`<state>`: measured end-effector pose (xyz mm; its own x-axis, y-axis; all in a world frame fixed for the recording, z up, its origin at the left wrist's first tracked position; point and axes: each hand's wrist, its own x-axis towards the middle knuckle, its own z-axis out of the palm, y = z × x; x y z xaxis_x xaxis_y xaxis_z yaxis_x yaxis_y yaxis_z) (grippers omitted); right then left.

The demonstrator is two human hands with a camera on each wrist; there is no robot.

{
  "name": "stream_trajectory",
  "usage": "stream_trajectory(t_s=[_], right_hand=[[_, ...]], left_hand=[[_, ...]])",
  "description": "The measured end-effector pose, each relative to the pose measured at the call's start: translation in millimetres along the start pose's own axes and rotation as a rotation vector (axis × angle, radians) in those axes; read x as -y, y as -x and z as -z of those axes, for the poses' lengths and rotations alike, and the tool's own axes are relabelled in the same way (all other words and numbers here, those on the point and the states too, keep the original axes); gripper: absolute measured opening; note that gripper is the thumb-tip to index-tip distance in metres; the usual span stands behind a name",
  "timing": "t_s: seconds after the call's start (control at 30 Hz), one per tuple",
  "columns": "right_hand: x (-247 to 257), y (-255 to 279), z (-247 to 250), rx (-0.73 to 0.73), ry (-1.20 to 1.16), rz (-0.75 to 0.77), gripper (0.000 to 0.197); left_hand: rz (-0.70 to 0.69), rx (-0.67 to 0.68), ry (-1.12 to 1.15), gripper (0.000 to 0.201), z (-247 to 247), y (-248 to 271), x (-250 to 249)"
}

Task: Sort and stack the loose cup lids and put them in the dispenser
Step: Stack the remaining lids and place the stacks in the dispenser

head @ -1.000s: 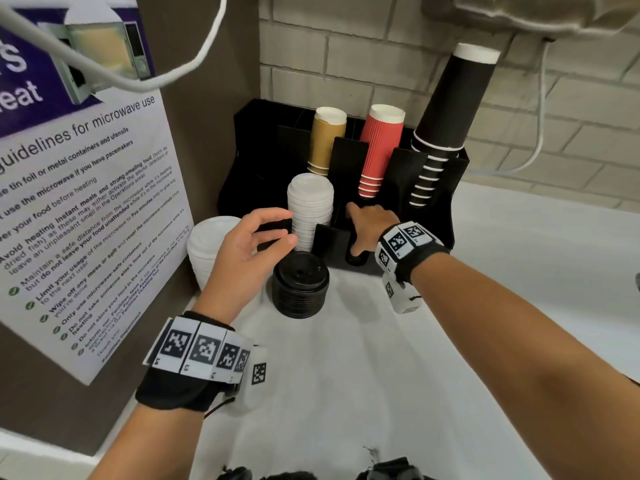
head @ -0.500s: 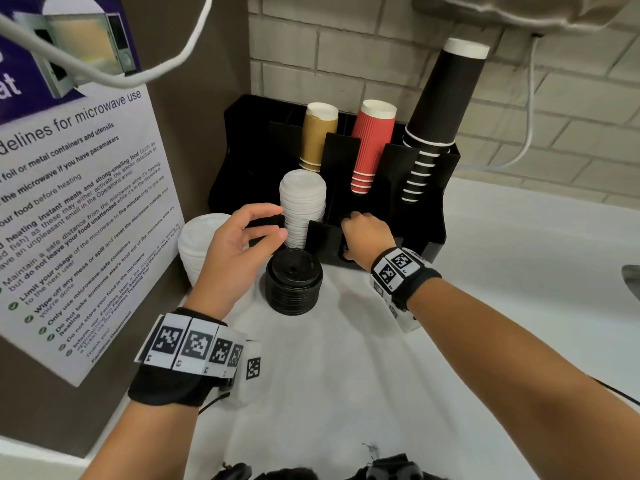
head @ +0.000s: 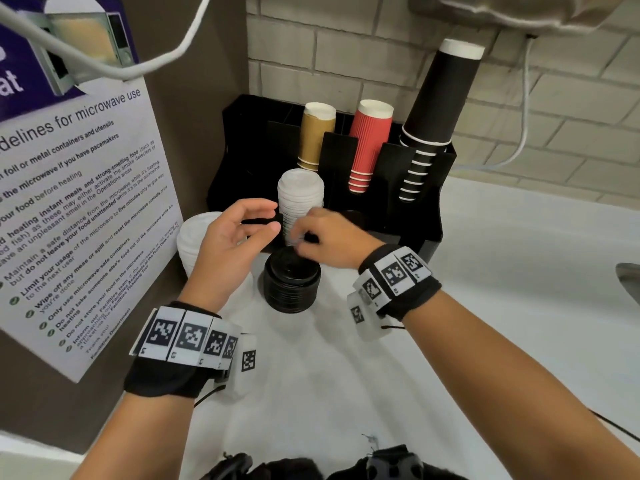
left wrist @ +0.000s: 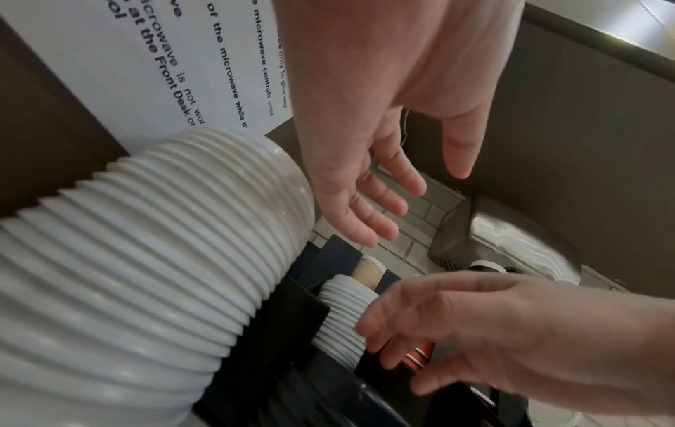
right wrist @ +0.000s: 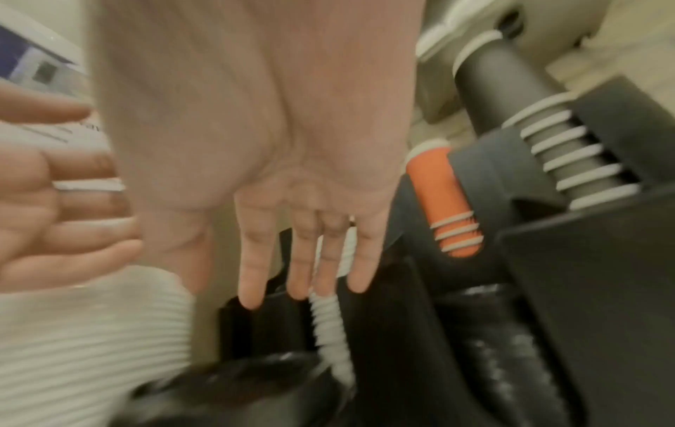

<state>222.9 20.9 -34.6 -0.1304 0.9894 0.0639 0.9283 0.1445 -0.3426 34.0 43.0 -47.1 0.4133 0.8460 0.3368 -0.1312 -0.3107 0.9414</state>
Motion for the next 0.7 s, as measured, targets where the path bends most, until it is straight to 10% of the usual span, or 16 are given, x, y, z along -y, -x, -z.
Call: stream_trajectory(t_s=[0.17, 0.33, 0.57, 0.7], right_hand=[[5.9, -1.8, -29.3, 0.276, -0.032, -0.090, 0.081], [2.8, -4.5, -39.0, 0.271, -0.052, -0.124, 0.086], [-6.1, 9.5, -20.6, -0.078, -0.353, -0.064, 0.070], [1.5, 26.7, -0.1, -0.175, -0.869, -0.053, 0.058]], left_hand=[[0.013, -0.002, -0.005, 0.026, 4.7, 1.9, -0.5], [0.020, 0.002, -0.018, 0.026, 9.2, 3.6, 1.9], [-0.009, -0.001, -0.031, 0.032, 3.1, 3.7, 3.8], [0.084, 0.093, -0.027, 0.076, -10.0, 6.7, 7.9]])
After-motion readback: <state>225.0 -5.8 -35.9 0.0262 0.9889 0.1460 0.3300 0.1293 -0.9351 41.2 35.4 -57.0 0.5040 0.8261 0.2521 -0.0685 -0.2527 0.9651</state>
